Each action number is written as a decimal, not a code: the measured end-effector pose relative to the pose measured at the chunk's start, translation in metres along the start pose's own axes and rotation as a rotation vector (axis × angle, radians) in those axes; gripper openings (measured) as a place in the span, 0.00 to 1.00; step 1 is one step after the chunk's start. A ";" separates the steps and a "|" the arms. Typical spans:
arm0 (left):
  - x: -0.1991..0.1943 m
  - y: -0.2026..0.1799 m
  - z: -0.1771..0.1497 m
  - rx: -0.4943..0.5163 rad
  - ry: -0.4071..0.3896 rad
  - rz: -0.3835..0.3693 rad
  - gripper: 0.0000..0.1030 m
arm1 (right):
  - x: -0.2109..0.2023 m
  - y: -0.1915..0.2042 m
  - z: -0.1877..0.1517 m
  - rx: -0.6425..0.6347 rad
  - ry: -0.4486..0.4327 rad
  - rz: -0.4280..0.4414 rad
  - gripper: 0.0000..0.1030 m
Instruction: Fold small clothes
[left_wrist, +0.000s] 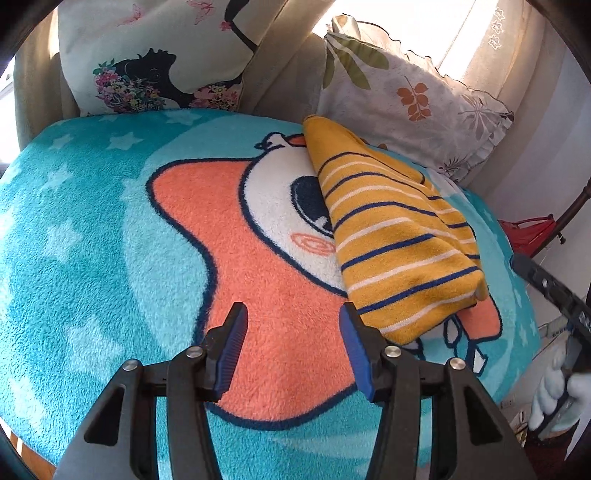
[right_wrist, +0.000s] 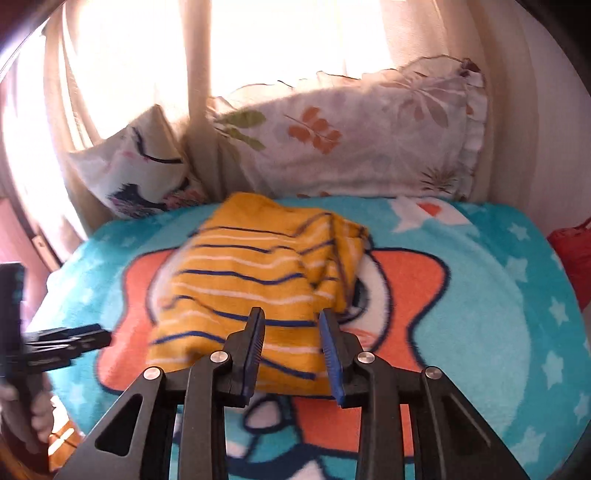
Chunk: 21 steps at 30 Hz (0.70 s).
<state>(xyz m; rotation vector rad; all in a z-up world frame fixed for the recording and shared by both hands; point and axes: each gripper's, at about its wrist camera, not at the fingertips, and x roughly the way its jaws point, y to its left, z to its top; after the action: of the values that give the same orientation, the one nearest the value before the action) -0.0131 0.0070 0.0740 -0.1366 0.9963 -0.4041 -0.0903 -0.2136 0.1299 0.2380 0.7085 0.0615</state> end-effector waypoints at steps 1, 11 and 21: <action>-0.001 0.003 0.000 -0.008 -0.005 0.001 0.49 | 0.006 0.010 -0.003 -0.005 0.034 0.080 0.35; -0.017 0.026 0.000 -0.048 -0.036 -0.002 0.51 | 0.091 0.076 -0.036 -0.095 0.159 0.131 0.45; -0.033 0.032 -0.001 0.006 -0.117 0.124 0.56 | 0.090 0.100 -0.047 -0.068 0.181 0.261 0.54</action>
<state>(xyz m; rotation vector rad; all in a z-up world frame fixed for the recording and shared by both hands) -0.0213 0.0496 0.0897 -0.0920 0.8834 -0.2826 -0.0505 -0.0948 0.0616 0.2613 0.8502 0.3593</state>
